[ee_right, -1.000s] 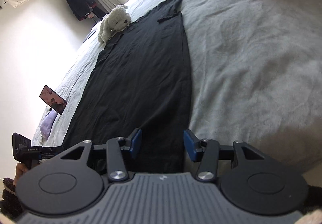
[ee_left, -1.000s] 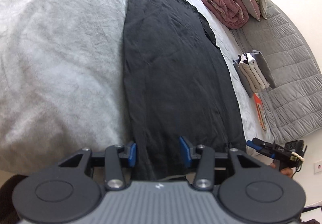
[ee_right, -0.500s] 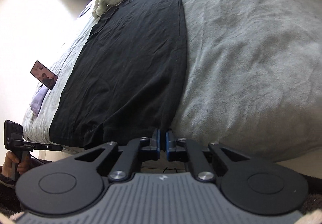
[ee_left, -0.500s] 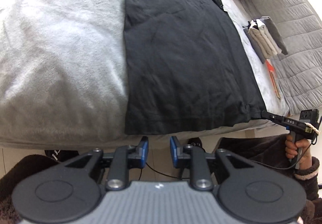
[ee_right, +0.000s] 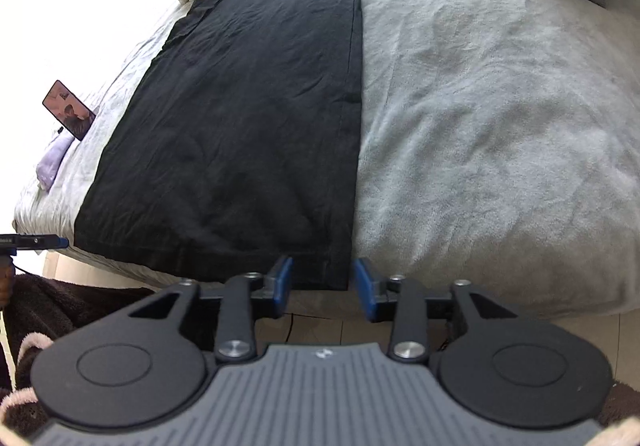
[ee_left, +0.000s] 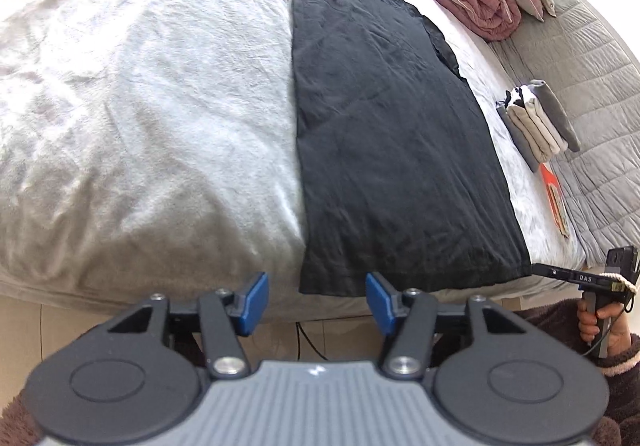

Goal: Fold clothes

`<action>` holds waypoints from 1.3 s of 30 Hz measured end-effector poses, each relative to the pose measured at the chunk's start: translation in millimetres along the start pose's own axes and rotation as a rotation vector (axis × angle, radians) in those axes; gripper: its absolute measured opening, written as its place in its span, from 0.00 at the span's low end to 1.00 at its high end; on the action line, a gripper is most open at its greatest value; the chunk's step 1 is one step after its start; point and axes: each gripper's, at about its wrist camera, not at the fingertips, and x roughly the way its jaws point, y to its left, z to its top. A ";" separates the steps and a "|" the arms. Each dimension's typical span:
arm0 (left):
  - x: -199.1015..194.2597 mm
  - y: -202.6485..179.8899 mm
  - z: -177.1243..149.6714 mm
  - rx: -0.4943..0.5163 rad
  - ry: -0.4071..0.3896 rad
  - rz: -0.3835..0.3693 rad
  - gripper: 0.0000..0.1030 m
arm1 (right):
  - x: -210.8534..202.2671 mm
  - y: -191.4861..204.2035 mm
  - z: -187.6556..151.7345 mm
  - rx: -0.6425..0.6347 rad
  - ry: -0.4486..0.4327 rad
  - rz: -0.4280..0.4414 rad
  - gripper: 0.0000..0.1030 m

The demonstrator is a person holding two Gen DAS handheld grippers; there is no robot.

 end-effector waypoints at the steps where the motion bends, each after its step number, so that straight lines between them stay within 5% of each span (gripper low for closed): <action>1: 3.9 0.0 2.0 -0.003 0.006 -0.009 0.54 | -0.2 -0.8 1.4 0.013 -0.003 0.007 0.46; 9: 30.9 -9.3 7.8 0.040 0.060 -0.001 0.49 | 16.8 2.3 7.2 0.020 0.032 -0.024 0.41; 11: 30.8 -9.2 6.6 0.046 0.069 -0.002 0.29 | 17.2 5.1 6.5 -0.002 0.041 -0.028 0.22; 12: 32.2 -7.8 6.1 0.038 0.083 -0.014 0.10 | 17.4 6.5 6.2 -0.014 0.046 -0.031 0.14; 18: 23.0 -8.1 4.6 0.038 0.052 -0.100 0.07 | 10.1 5.6 7.0 0.002 0.022 0.026 0.08; 29: -1.5 0.8 28.0 -0.118 -0.091 -0.338 0.07 | -28.7 10.7 44.3 0.063 -0.129 0.169 0.06; 39: 16.5 -2.1 88.2 -0.219 -0.137 -0.303 0.07 | -4.5 -2.4 96.3 0.137 -0.179 0.145 0.06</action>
